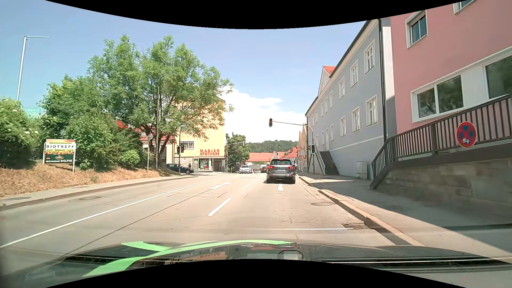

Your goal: Follow the waypoints while adhering to traffic rules and regulations

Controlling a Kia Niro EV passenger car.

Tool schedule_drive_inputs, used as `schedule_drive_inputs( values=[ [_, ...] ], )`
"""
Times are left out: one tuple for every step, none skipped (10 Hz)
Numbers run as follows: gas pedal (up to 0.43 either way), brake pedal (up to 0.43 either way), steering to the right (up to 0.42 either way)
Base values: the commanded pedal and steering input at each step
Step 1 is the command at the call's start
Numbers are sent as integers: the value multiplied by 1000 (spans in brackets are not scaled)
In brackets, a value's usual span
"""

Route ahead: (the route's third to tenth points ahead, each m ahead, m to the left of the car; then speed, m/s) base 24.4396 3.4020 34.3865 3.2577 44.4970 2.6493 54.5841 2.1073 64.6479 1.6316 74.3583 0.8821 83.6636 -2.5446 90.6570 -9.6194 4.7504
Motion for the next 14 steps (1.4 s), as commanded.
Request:
schedule_drive_inputs(
  values=[
    [197,0,18],
    [197,0,18],
    [189,0,18],
    [189,0,18],
    [189,0,17],
    [189,0,17],
    [189,0,16],
    [169,0,15],
    [0,0,13],
    [0,0,11],
    [0,122,10],
    [0,195,8],
    [0,232,6],
    [0,305,1]
  ],
)
